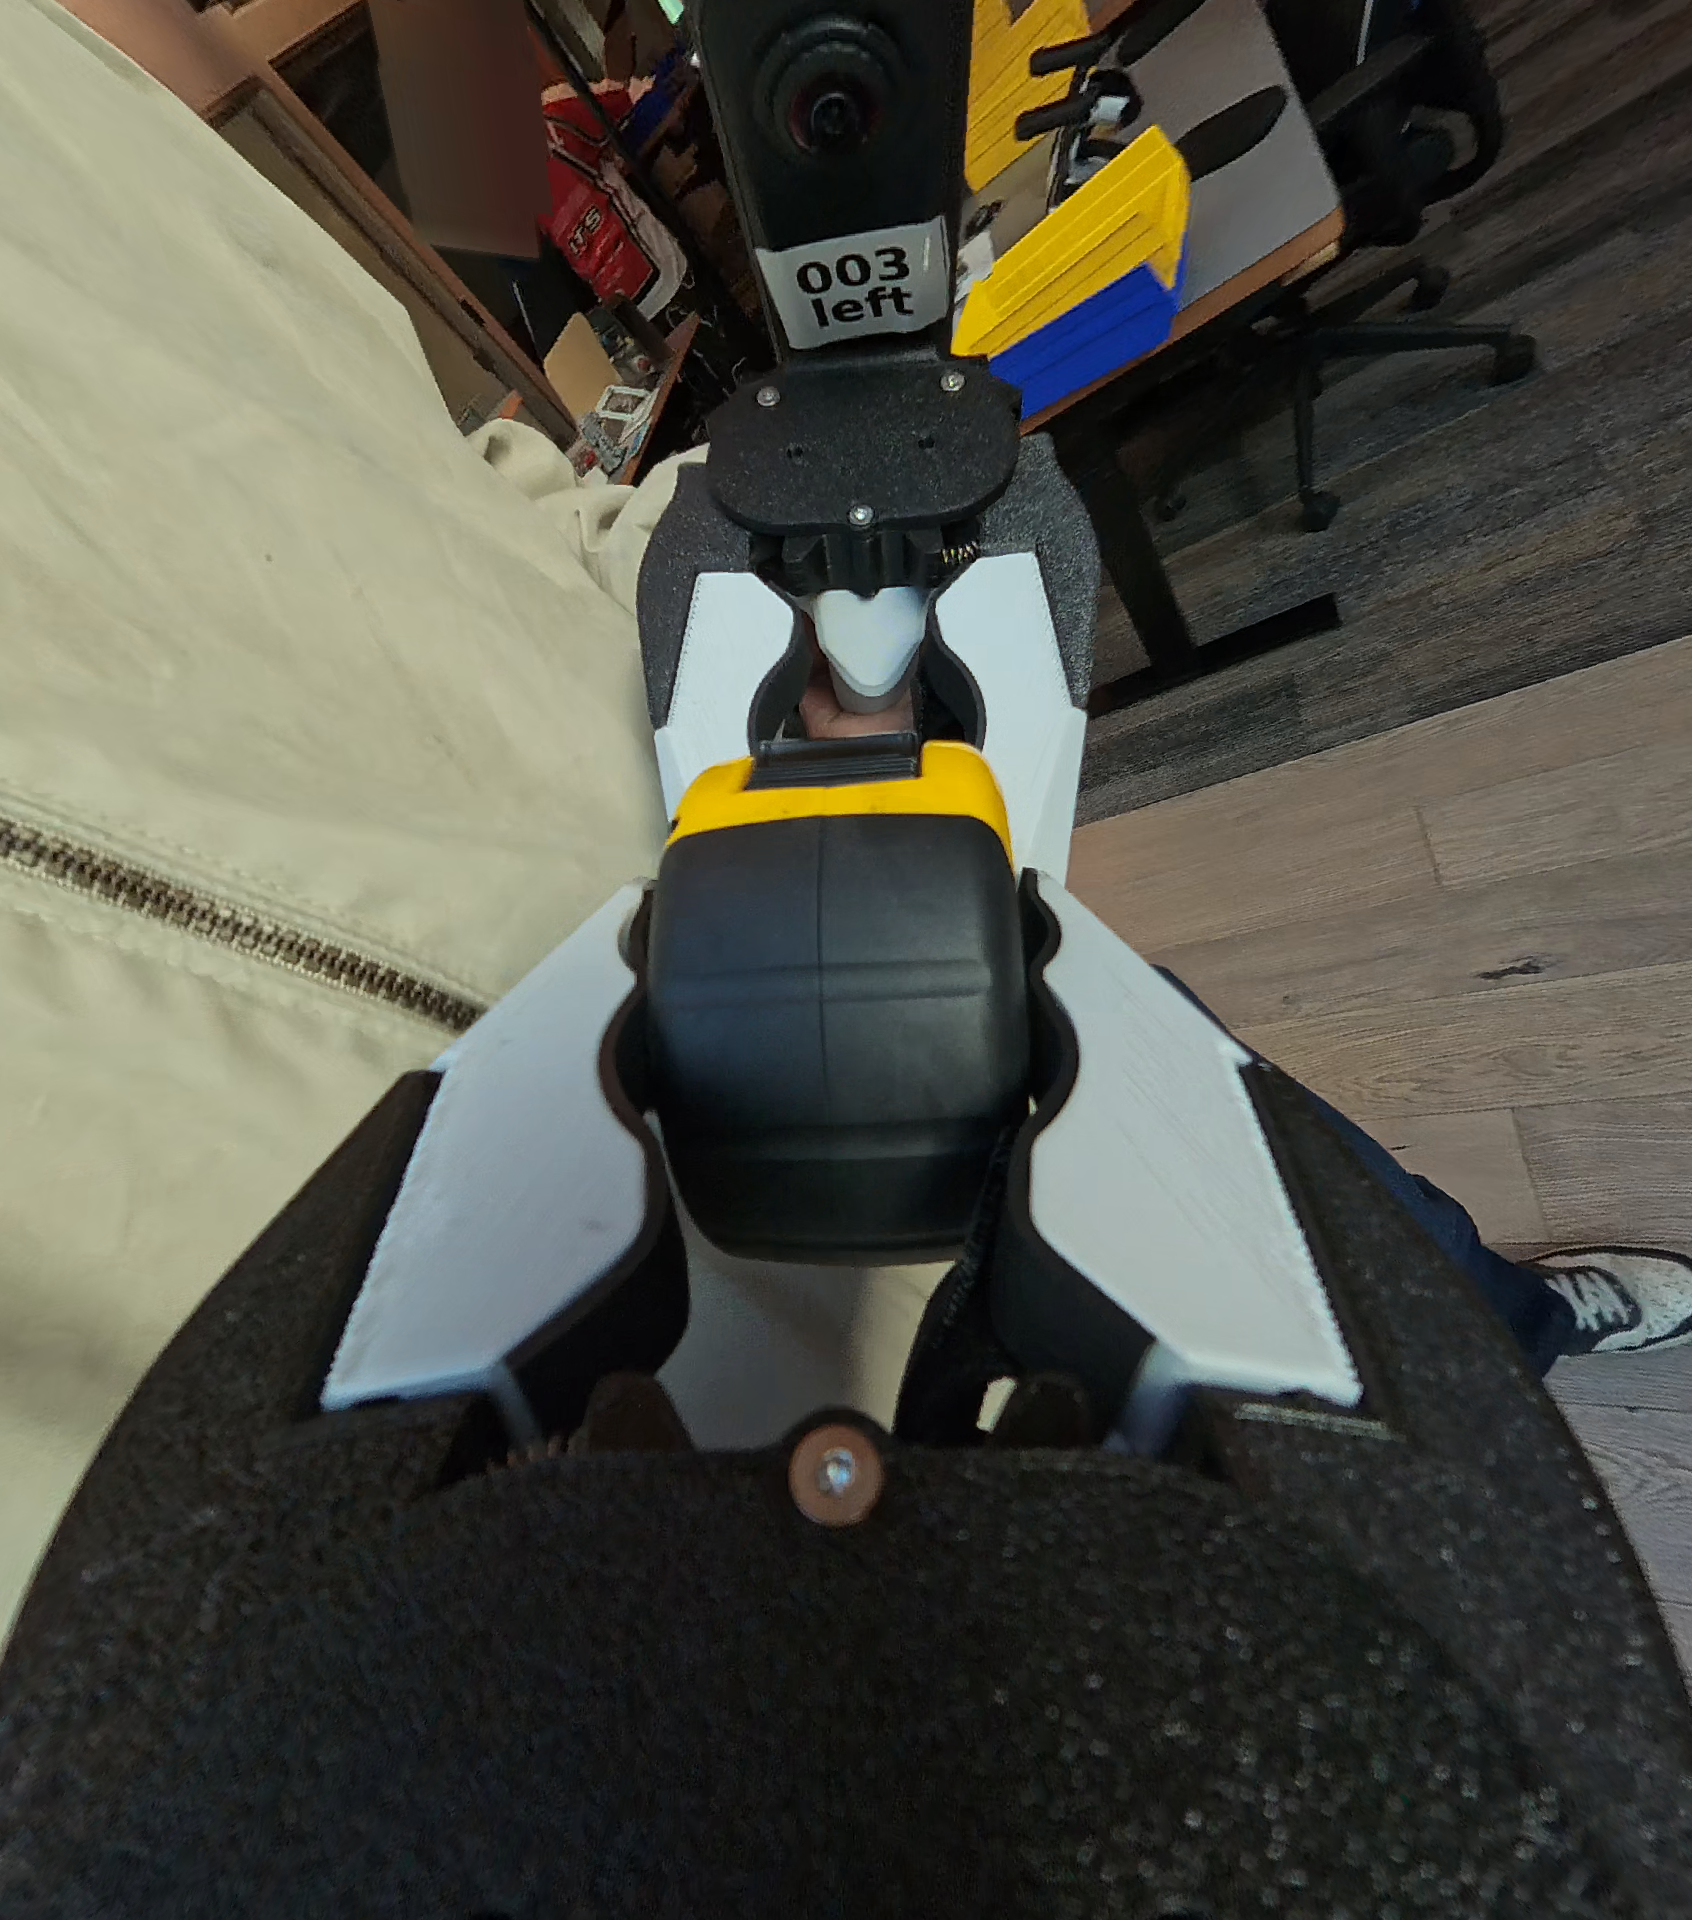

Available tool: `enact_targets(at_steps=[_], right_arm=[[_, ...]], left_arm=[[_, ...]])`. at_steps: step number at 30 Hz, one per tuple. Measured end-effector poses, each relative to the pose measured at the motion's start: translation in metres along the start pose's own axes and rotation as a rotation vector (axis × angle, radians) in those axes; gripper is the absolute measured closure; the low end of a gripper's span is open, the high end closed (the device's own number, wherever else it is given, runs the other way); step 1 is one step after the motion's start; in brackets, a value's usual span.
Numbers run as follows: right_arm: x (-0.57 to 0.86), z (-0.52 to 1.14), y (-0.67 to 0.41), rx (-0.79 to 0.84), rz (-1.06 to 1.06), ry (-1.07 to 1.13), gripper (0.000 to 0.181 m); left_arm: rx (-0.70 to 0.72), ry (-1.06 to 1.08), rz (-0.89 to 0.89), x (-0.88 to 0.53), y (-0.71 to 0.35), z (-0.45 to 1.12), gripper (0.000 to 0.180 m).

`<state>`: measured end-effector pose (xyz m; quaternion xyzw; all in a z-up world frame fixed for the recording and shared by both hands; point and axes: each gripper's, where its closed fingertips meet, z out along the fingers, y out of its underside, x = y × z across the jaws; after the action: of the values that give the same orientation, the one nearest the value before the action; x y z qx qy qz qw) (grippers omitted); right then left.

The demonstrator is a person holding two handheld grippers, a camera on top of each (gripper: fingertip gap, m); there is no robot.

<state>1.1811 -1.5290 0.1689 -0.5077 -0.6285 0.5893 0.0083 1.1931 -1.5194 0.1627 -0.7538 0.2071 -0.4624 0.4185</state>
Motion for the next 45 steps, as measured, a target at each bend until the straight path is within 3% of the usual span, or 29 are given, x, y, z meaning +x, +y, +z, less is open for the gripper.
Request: enact_targets(at_steps=[19,29,45], right_arm=[[0.603,-0.175,-0.359,0.107,-0.093,0.105,0.114],[0.941,-0.305,-0.583,-0.040,-0.217,0.113,0.114],[1.650,-0.422,-0.812,0.017,-0.364,0.327,0.113]], left_arm=[[-0.204,0.033,0.154,-0.631,-0.335,-0.091,0.125],[-0.294,-0.053,0.235,-0.993,-0.559,-0.131,0.125],[-0.497,-0.074,0.484,-1.721,-0.744,-0.186,0.124]])
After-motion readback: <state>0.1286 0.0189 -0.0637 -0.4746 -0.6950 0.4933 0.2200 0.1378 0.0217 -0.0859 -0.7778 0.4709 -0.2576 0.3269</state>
